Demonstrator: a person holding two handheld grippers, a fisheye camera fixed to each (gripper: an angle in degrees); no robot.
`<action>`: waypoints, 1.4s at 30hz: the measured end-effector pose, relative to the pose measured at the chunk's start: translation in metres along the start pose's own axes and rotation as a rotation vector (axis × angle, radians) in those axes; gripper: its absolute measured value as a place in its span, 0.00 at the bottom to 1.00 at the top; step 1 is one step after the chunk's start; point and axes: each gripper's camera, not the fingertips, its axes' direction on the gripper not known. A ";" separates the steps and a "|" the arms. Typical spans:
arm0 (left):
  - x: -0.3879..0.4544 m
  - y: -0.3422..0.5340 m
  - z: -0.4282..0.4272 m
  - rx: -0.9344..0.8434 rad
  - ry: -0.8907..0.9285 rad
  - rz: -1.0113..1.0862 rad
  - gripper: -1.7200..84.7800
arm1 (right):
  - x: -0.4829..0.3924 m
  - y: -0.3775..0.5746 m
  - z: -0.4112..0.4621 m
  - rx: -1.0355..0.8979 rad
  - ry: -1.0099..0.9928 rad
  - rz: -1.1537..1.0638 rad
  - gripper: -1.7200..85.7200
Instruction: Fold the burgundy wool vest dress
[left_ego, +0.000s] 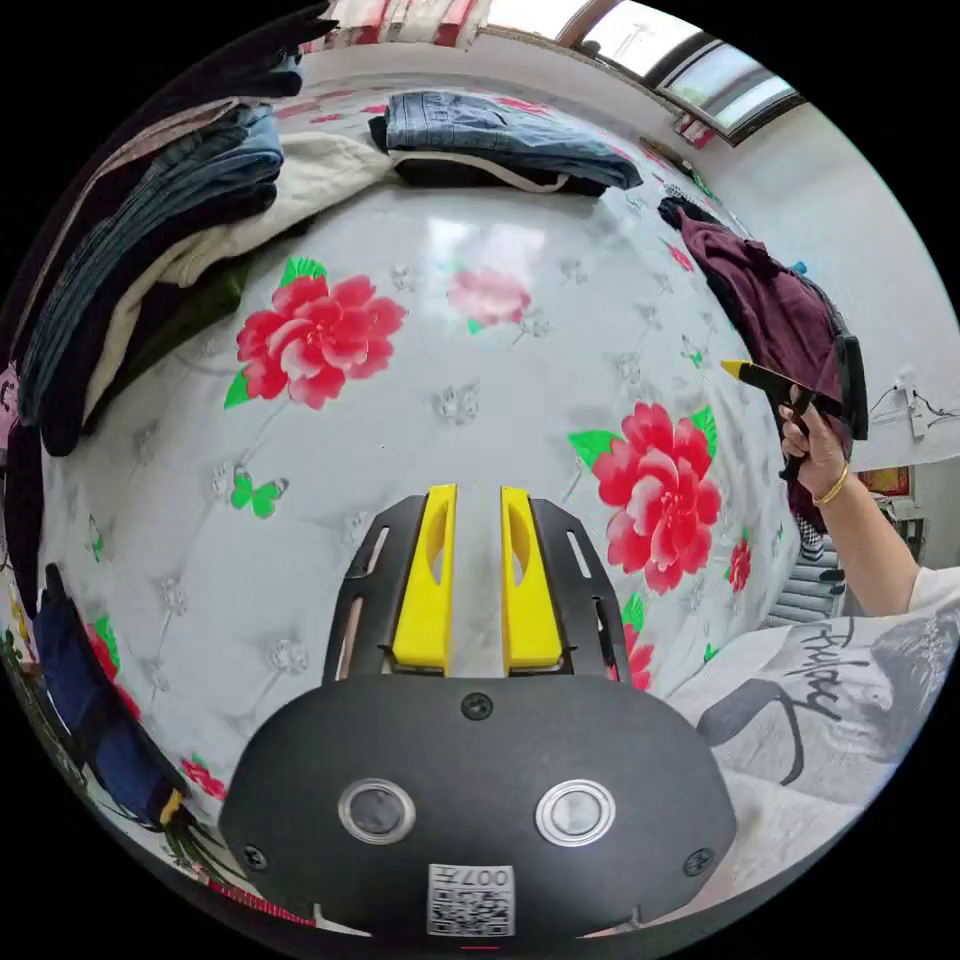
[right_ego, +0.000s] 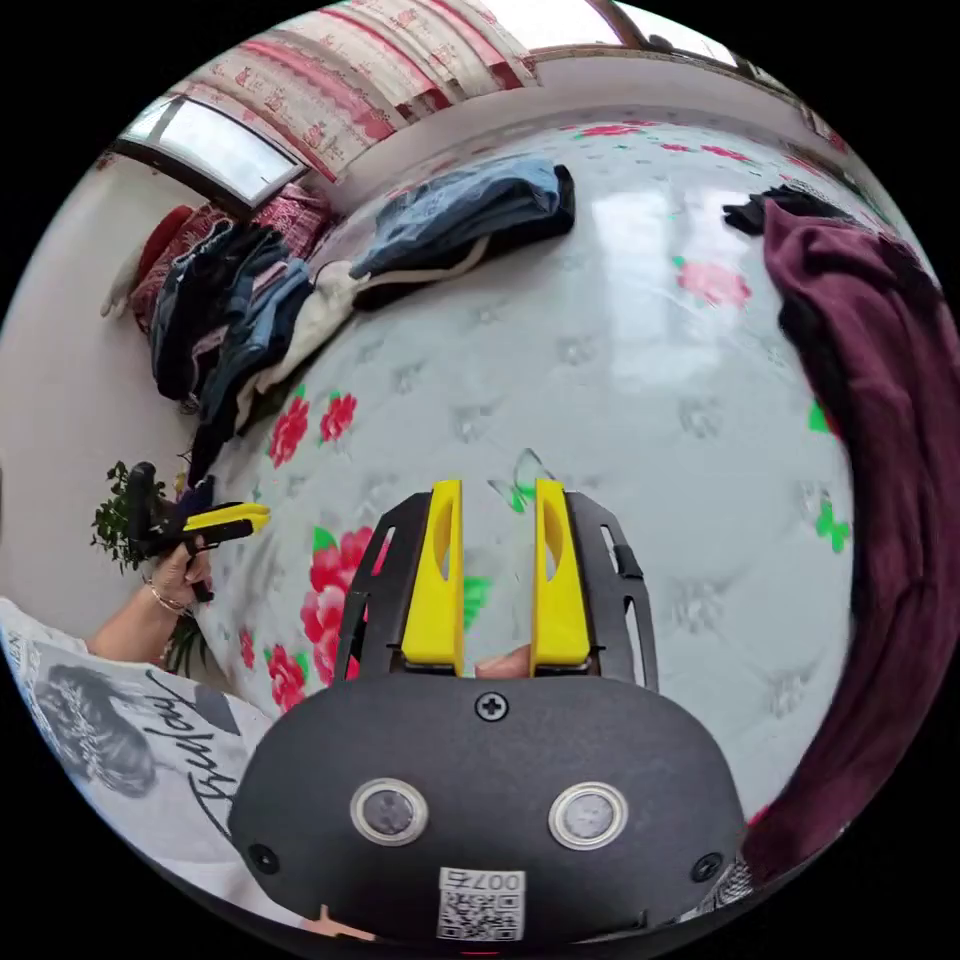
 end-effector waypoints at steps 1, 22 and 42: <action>0.005 0.012 0.001 -0.021 0.000 0.001 0.10 | 0.019 0.040 -0.018 0.003 0.123 0.038 0.14; 0.086 0.114 -0.042 -0.026 0.123 0.136 0.08 | 0.058 0.252 -0.131 0.258 -0.261 0.282 0.06; -0.053 0.300 -0.225 0.600 0.156 -0.306 0.18 | -0.552 0.278 -0.116 -0.162 -0.840 -1.071 0.11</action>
